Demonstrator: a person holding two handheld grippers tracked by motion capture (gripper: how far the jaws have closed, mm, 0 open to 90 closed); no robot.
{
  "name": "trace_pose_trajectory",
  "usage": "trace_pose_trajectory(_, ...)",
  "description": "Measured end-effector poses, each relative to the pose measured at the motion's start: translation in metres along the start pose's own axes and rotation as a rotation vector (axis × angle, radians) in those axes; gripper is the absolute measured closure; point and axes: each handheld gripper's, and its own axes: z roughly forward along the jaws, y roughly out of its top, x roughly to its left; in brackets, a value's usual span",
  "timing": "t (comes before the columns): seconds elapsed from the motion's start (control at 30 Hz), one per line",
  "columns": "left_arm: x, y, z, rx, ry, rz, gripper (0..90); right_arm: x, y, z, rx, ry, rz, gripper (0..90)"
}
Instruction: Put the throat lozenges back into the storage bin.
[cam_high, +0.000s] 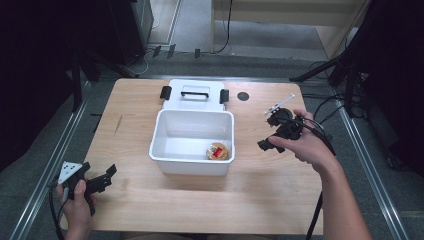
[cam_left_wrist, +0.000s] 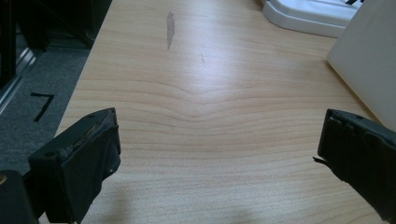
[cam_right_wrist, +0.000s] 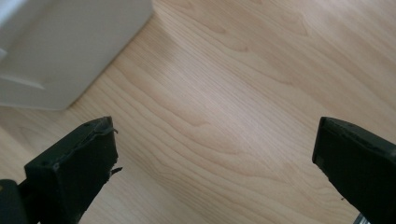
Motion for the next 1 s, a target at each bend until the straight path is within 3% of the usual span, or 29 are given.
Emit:
trace_pose_trajectory(0.2,0.000,0.000,0.000,0.005,0.001,-0.001,0.0,-0.012,-0.032,0.012,-0.051,0.001,0.057,0.0)
trace_pose_trajectory(0.4,0.000,0.000,0.000,0.000,-0.001,0.001,0.0,-0.023,-0.077,0.027,-0.151,-0.046,0.140,0.0)
trace_pose_trajectory(1.0,0.000,0.000,-0.001,-0.002,0.001,-0.001,0.0,-0.035,-0.179,0.054,-0.368,-0.131,0.340,0.0)
